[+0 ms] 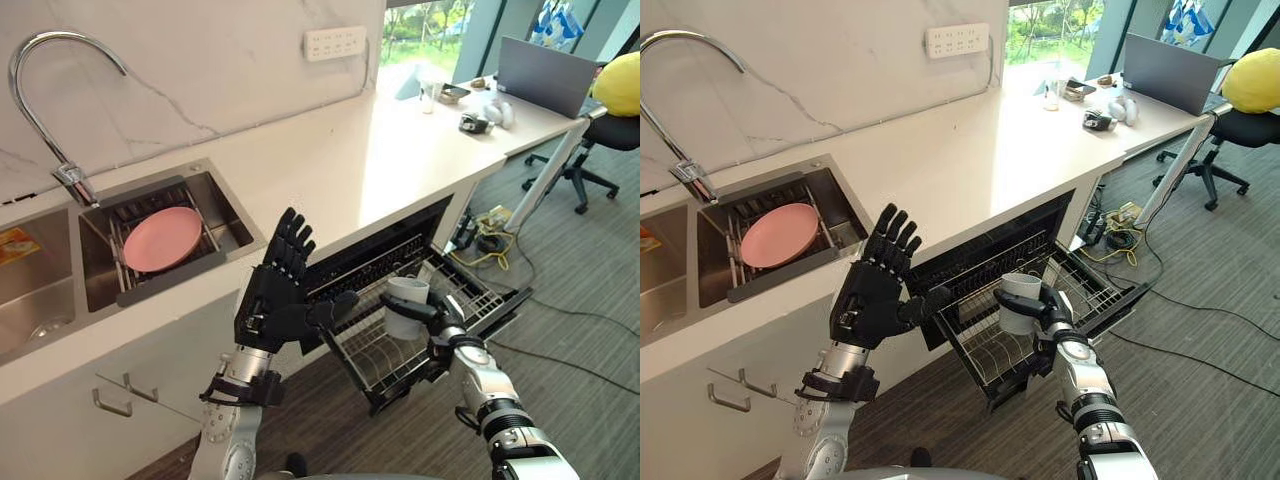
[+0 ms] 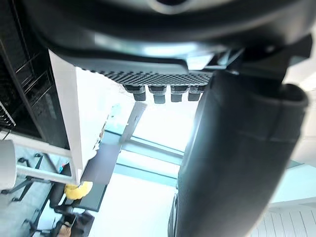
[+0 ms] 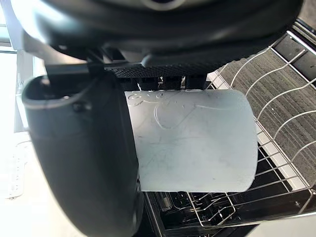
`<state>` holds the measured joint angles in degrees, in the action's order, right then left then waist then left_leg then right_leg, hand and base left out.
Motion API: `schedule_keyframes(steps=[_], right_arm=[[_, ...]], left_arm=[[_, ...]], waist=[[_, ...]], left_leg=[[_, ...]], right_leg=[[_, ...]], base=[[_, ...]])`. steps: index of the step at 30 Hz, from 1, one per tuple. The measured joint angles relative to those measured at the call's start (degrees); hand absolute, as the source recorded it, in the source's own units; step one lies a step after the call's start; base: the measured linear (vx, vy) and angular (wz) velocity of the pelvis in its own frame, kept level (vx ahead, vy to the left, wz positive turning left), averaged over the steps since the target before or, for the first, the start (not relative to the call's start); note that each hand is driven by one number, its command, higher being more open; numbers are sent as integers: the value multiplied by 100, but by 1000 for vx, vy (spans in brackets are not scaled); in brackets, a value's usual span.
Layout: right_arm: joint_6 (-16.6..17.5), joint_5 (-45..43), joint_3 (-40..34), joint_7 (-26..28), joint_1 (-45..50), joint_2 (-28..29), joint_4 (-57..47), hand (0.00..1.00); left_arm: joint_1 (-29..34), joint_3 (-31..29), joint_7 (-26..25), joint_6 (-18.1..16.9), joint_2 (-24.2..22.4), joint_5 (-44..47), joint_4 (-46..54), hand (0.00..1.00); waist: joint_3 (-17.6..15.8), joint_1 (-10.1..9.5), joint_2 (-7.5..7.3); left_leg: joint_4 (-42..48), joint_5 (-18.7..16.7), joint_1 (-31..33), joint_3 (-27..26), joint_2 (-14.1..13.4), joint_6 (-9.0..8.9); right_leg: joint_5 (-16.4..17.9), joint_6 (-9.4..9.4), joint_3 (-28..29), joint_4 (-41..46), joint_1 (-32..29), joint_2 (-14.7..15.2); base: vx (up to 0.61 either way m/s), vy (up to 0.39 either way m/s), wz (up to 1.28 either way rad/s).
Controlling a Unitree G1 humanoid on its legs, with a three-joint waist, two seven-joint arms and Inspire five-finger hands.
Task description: Walk over to the sink, pick up the cup, carry it to the dishwasher, place the cup inside the dishwasher, then close the dishwasher door
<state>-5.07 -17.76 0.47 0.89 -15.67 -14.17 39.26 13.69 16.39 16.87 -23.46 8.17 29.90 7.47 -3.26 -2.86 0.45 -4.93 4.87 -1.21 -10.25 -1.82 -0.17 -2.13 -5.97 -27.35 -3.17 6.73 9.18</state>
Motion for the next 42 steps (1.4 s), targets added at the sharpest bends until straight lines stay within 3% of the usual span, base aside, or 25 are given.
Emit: schedule_keyframes(steps=[6, 13, 16, 20, 25, 29, 36, 39, 42], right_arm=[[-58, 2, 32, 139, -291, -71, 166, 0], [-59, 142, 227, 319, -459, -92, 758, 0], [-59, 224, 230, 343, -492, -96, 1004, 0], [-59, 329, 228, 387, -631, -109, 1274, 0], [-56, 618, 222, 477, -801, -135, 1608, 0], [-49, 925, 213, 519, -886, -234, 1784, 0], [-10, 1818, 213, 568, -1196, -287, 2408, 0], [9, 2038, 214, 527, -1679, -424, 2750, 0], [8, 2027, 184, 390, -2367, -679, 2906, 0]], left_arm=[[15, 383, 453, 584, 249, -14, -336, 100], [228, 240, 376, 1221, 540, -313, -1911, 100], [449, -21, 290, 1303, 571, -422, -2259, 100], [492, -436, 31, 1299, 448, -576, -2933, 100], [523, -1134, -981, 1267, 190, -1558, -4153, 100], [703, -1615, -1414, 1247, 114, -1824, -4408, 100], [839, -1773, -1397, 931, -87, -1997, -4849, 100], [706, -1795, -1368, 737, -89, -2043, -4846, 100], [374, -1837, -1280, 636, -12, -2029, -4856, 100]], waist=[[-11, -22, -17], [-14, -11, -14], [-29, -15, -5], [-90, -37, 22], [-167, -100, 31], [-369, -288, 32], [-528, -533, 80], [-791, -625, 108], [-1255, -802, 107]], left_leg=[[-1, 3, 11, -8, 30, -3], [-7, 13, 14, 25, 63, 0], [-9, 26, 13, 100, 95, 15], [-32, 60, 6, 205, 130, 29], [-35, 78, -13, 354, 187, 45], [-34, 105, -16, 534, 251, 73], [-11, 167, 48, 857, 386, 136], [-9, 251, 223, 968, 401, 137], [-1, 380, 662, 1034, 292, 111]], right_leg=[[-4, 0, 10, -11, -40, -7], [-6, -9, -64, -31, -27, 14], [-17, -27, -141, -63, 29, 33], [-31, -48, -260, -95, 113, 48], [-44, -72, -428, -156, 247, 67], [-34, -101, -627, -163, 364, 101], [-23, -137, -952, -160, 485, 178], [-44, -155, -1072, -124, 360, 180], [-68, -63, -1082, 45, -103, 146]], base=[[0, 0, 0], [4, 6, 2], [-2, 23, 12], [-19, 26, 15], [6, 31, 17], [19, 36, 24], [28, 46, 26], [-52, 45, 21], [-84, 26, 11]])
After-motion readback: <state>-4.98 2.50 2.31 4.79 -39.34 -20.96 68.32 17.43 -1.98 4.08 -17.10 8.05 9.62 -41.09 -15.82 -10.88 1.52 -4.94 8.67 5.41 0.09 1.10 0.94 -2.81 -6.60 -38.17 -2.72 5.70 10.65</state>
